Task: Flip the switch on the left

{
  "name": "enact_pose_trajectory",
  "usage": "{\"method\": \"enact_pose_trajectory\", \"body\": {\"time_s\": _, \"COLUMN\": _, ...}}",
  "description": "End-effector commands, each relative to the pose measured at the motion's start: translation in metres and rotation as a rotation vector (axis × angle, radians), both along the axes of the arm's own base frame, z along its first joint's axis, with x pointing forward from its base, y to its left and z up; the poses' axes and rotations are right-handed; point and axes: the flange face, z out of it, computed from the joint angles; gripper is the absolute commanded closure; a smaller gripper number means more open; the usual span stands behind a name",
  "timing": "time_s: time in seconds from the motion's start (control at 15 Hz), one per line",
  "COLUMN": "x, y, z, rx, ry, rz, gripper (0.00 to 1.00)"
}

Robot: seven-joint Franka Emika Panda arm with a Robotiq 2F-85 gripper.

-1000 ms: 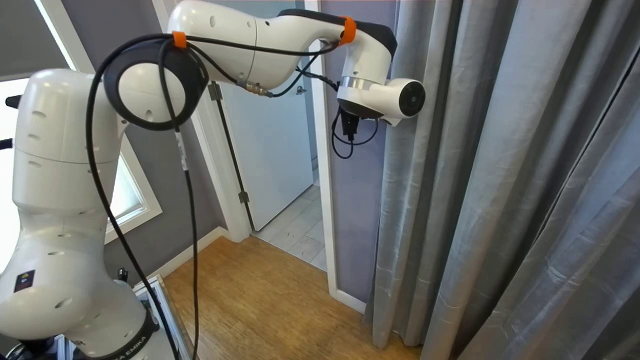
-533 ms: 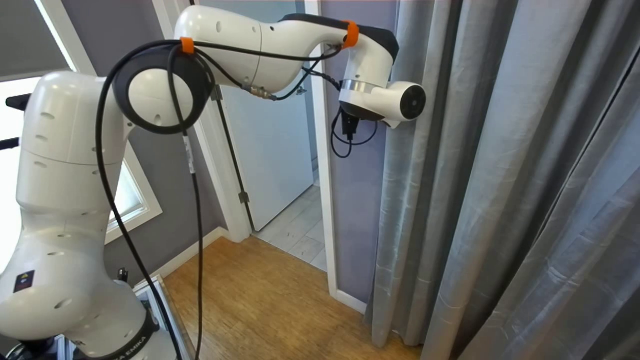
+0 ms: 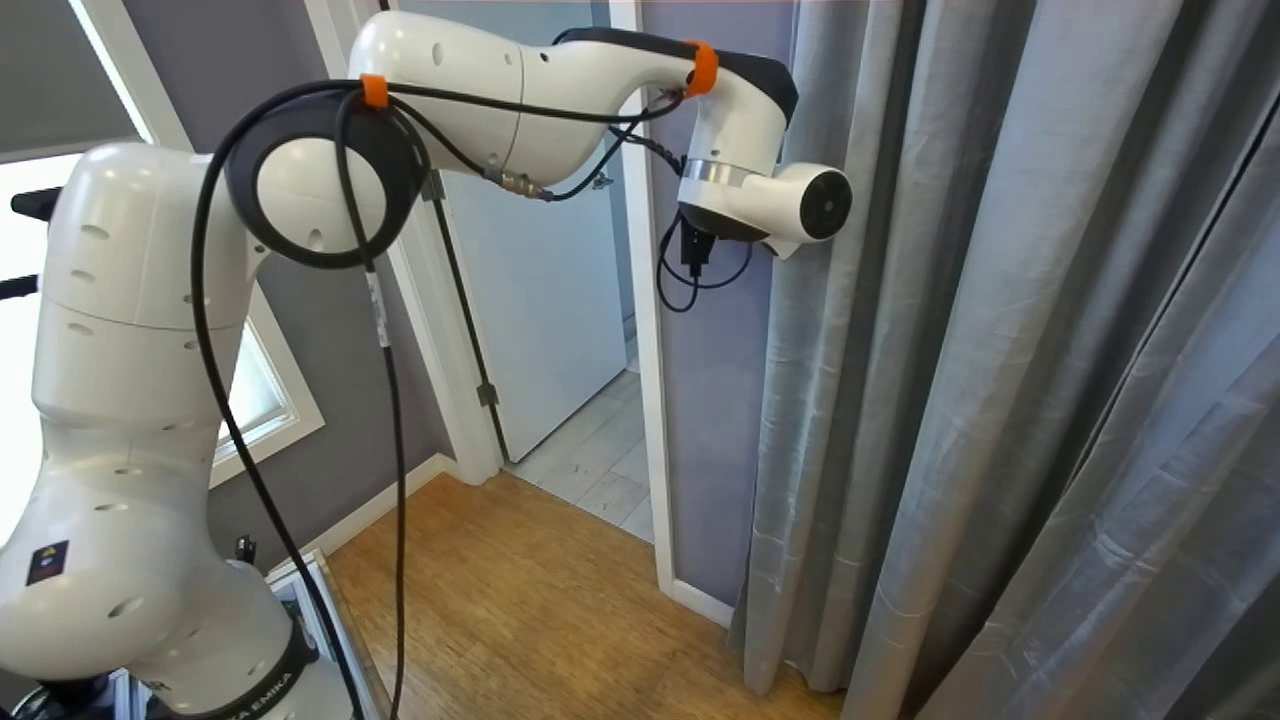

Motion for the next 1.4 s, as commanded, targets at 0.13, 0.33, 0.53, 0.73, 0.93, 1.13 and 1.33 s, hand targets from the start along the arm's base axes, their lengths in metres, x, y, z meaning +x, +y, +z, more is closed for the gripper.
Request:
{"method": "enact_pose_trajectory", "body": {"time_s": 0.13, "x": 0.014, "y": 0.0, "z": -0.011, "rx": 0.002, "ry": 0.039, "rz": -0.037, "gripper": 1.0}}
{"method": "enact_pose_trajectory", "body": {"time_s": 0.33, "x": 0.014, "y": 0.0, "z": -0.014, "rx": -0.005, "ry": 0.046, "rz": -0.04, "gripper": 1.0}}
{"method": "enact_pose_trajectory", "body": {"time_s": 0.53, "x": 0.015, "y": 0.0, "z": -0.017, "rx": -0.014, "ry": 0.056, "rz": -0.044, "gripper": 1.0}}
{"method": "enact_pose_trajectory", "body": {"time_s": 0.73, "x": 0.015, "y": -0.001, "z": -0.019, "rx": -0.026, "ry": 0.063, "rz": -0.048, "gripper": 1.0}}
{"method": "enact_pose_trajectory", "body": {"time_s": 0.93, "x": 0.015, "y": -0.002, "z": -0.023, "rx": -0.039, "ry": 0.072, "rz": -0.053, "gripper": 1.0}}
{"method": "enact_pose_trajectory", "body": {"time_s": 1.13, "x": 0.015, "y": -0.002, "z": -0.024, "rx": -0.041, "ry": 0.077, "rz": -0.052, "gripper": 1.0}}
{"method": "enact_pose_trajectory", "body": {"time_s": 1.33, "x": 0.016, "y": -0.001, "z": -0.025, "rx": -0.047, "ry": 0.082, "rz": -0.052, "gripper": 1.0}}
